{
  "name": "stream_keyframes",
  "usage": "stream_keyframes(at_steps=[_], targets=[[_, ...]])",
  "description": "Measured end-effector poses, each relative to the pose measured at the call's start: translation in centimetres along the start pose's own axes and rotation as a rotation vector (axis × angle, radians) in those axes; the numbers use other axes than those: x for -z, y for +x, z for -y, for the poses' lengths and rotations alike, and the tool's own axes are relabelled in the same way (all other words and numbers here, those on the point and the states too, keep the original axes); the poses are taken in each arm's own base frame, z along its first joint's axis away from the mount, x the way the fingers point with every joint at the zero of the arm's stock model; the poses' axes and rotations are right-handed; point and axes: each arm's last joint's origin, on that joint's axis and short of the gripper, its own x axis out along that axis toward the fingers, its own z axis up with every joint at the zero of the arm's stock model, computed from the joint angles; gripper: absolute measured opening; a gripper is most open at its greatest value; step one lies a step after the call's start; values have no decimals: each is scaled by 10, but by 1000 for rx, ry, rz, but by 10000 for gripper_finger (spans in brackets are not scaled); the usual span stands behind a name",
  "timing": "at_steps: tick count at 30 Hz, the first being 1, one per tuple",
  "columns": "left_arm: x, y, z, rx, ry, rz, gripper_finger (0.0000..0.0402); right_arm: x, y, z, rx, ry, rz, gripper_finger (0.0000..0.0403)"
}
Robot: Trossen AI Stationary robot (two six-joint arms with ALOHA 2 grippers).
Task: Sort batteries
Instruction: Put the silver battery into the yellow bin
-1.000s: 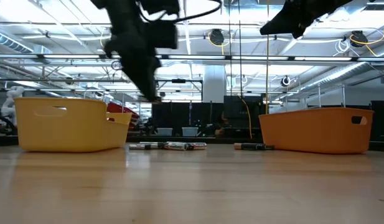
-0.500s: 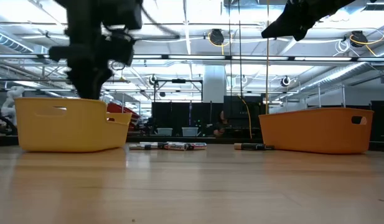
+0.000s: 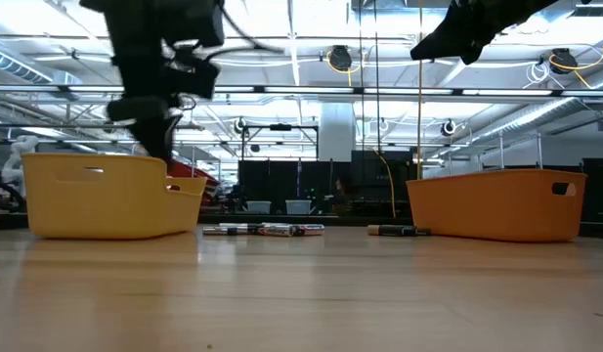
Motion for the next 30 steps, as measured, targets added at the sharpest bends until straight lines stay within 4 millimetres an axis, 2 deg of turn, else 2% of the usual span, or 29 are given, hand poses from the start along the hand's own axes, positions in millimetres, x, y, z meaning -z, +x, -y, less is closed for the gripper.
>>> stream_keyframes(at_steps=[4,7,12,18,23,30], targets=[[-18,-6,-3,-5,-14,147,112,0,0,0,0,-3,0,20],[-31,2,-4,56,-9,209,113,0,0,0,0,-5,3,20],[-40,29,6,151,27,150,113,0,0,0,0,-7,1,20],[-45,52,19,193,66,117,113,0,0,0,0,-13,2,20],[-48,61,24,217,80,85,113,0,0,0,0,-13,2,20],[-61,65,29,262,107,70,113,-1,0,0,-1,-11,8,20]])
